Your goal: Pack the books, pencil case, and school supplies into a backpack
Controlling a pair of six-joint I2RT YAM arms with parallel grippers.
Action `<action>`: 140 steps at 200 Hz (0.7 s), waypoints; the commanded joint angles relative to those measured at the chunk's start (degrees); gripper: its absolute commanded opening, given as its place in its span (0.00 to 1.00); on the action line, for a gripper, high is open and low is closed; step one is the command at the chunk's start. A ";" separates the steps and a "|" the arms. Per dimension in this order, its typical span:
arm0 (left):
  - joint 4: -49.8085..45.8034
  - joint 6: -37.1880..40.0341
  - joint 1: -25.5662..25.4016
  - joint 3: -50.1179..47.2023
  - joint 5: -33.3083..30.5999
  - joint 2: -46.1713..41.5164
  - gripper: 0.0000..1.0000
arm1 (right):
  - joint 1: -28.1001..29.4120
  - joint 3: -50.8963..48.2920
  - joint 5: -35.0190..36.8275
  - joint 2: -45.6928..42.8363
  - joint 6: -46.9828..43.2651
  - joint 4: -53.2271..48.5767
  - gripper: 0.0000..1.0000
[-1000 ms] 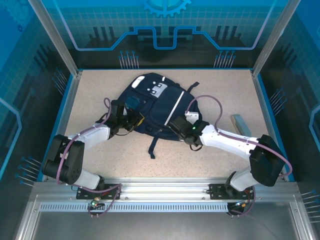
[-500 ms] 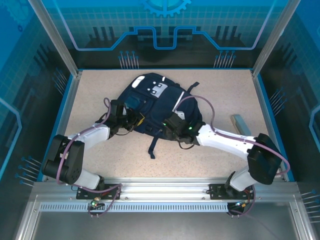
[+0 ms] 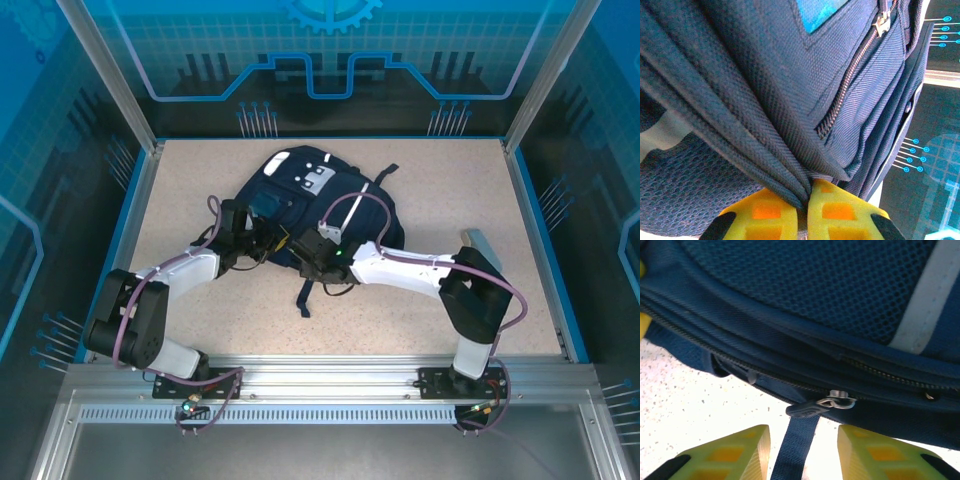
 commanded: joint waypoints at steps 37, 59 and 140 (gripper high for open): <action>3.32 -0.62 -0.07 0.08 3.92 -0.35 0.00 | -1.63 3.18 1.10 3.88 4.07 -0.99 0.44; 3.35 -0.73 -0.02 0.07 4.04 -0.42 0.00 | -1.63 4.16 2.44 4.72 4.40 -2.92 0.44; 3.31 -0.59 -0.02 0.40 3.88 -0.42 0.00 | -1.10 5.70 7.74 6.58 -1.83 -7.83 0.10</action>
